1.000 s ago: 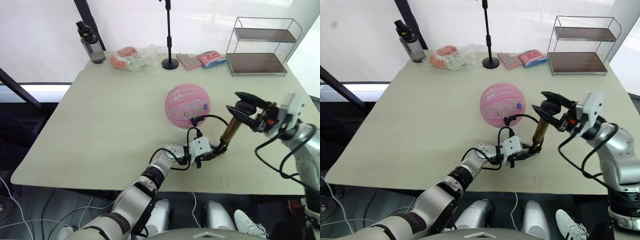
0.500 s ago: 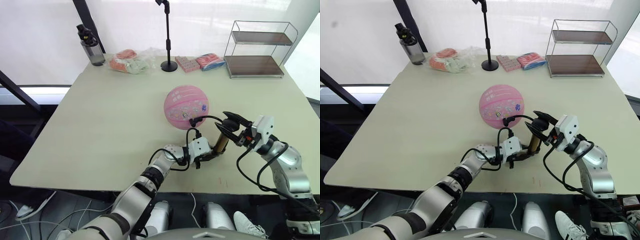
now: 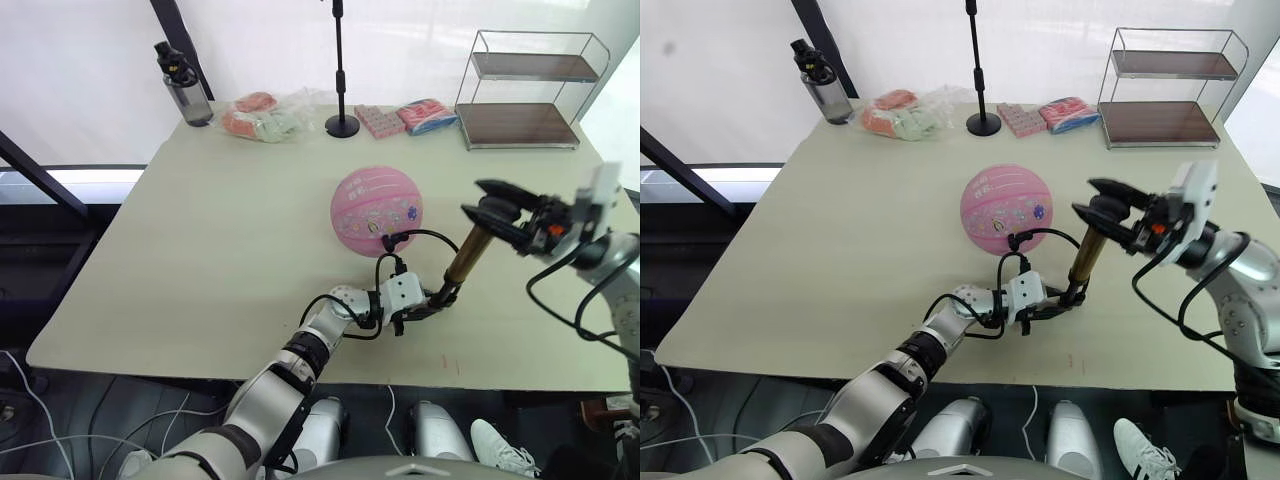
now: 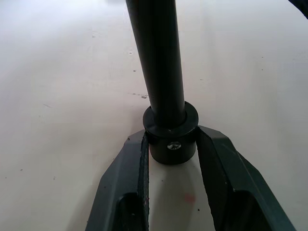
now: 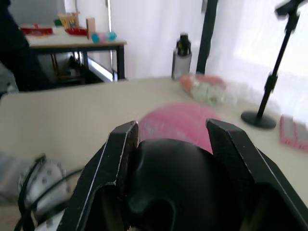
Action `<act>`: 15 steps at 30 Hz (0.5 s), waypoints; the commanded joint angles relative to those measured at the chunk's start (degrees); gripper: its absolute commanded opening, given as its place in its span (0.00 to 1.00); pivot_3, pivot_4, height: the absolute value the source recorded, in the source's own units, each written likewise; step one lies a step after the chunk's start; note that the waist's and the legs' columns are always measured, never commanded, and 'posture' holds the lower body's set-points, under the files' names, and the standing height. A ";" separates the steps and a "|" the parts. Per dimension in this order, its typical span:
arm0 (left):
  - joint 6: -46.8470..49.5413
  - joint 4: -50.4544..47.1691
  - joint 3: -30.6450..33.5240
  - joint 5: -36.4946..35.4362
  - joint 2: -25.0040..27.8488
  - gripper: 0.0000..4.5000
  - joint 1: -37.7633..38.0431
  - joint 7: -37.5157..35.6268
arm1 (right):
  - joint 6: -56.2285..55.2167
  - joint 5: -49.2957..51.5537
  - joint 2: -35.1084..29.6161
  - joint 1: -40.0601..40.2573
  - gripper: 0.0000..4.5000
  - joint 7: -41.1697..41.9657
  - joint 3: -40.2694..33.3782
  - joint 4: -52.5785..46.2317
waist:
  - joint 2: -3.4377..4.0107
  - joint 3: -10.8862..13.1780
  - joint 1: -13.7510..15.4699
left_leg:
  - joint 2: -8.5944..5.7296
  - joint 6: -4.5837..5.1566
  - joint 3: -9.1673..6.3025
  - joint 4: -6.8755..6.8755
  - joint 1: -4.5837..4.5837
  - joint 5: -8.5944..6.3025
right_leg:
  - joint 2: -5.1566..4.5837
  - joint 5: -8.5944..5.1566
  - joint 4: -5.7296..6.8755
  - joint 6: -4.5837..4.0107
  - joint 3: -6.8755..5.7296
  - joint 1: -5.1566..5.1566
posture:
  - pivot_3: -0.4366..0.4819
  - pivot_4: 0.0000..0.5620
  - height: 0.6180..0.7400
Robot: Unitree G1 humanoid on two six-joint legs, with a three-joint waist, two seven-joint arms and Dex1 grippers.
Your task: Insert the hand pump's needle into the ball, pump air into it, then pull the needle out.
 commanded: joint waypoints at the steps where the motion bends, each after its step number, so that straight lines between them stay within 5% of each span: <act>1: 2.71 4.30 -2.68 3.88 1.42 0.24 2.55 -0.62 | 2.97 6.37 -2.72 -4.18 0.45 -1.67 -6.58 -2.75 | -0.04 0.07 0.01 | -0.02 0.00 0.00 0.00 -0.02 0.00 | -0.03 0.00 -0.01 0.00 0.00 -0.01 | 0.48 0.27 0.96; 10: 2.77 4.51 -2.64 3.91 1.26 0.24 2.45 -0.52 | 9.61 14.06 -6.78 -10.87 0.45 -3.38 -10.62 -3.44 | -0.04 0.27 0.10 | -0.05 0.01 0.04 0.01 -0.21 0.00 | -0.13 0.01 -0.02 0.01 -0.02 -0.15 | 0.48 0.27 0.96; 15: 2.79 4.30 -2.61 3.91 1.18 0.24 2.53 -0.44 | 6.87 6.86 -5.49 -6.03 0.45 -2.03 -6.55 -4.95 | -0.07 0.25 0.23 | -0.14 -0.23 0.08 0.15 -0.75 0.16 | -0.26 0.03 0.12 0.00 -0.04 -0.69 | 0.48 0.27 0.96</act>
